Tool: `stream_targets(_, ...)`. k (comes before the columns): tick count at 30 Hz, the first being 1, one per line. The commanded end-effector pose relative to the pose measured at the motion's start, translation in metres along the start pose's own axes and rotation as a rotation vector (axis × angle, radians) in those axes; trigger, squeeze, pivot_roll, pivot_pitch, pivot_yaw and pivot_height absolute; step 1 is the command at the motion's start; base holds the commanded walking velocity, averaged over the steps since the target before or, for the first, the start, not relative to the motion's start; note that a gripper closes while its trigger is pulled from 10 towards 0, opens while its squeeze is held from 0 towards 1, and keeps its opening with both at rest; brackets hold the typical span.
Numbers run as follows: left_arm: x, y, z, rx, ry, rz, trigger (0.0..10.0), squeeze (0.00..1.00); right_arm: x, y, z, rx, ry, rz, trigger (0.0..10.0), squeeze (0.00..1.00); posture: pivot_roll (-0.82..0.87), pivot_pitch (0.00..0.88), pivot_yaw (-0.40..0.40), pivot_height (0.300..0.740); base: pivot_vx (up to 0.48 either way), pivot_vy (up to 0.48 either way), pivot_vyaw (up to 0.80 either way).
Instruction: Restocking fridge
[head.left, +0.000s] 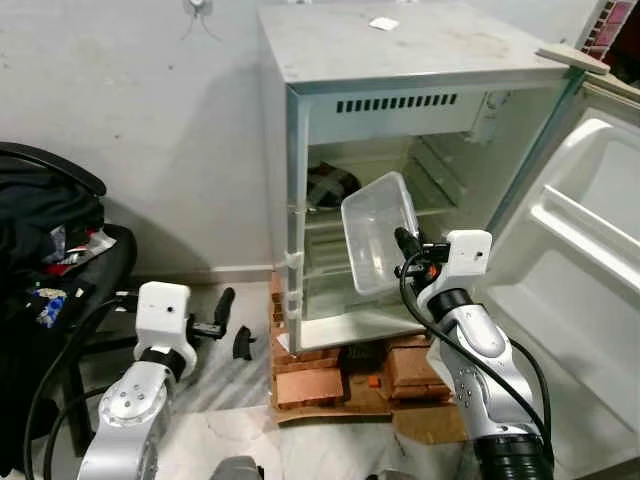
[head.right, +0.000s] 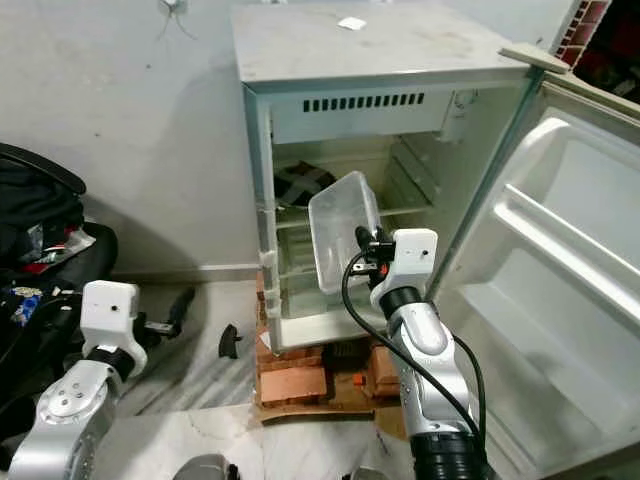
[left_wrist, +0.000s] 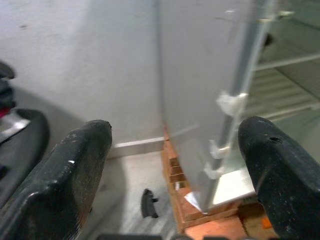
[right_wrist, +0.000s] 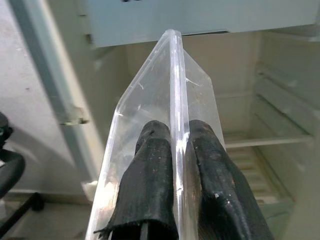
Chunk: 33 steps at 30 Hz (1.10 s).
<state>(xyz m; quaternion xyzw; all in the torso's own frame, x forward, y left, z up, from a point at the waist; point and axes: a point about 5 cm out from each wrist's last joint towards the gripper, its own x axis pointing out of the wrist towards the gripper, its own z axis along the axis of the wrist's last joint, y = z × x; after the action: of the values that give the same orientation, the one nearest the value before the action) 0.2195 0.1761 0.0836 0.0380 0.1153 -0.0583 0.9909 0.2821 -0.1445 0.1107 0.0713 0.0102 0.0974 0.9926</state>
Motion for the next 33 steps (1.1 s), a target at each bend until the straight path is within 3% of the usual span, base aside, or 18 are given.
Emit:
stream_targets(1, -0.0017, 0.0016, 0.0062, 0.025, -0.025, 0.008, 10.0, 0.00, 0.0004, -0.0060, -0.0006, -0.002, 0.003, -0.025, 10.0, 0.00, 0.12, 0.000, -0.010, 0.740, 0.000, 0.000, 0.00)
stream_targets(33, -0.0007, -0.0023, 0.0080, 0.008, -0.029, -0.018, 10.0, 0.00, 0.0027, -0.0082, -0.0016, -0.004, 0.010, -0.044, 10.0, 0.00, 0.12, 0.000, -0.009, 0.740, 0.304, 0.000, 0.00)
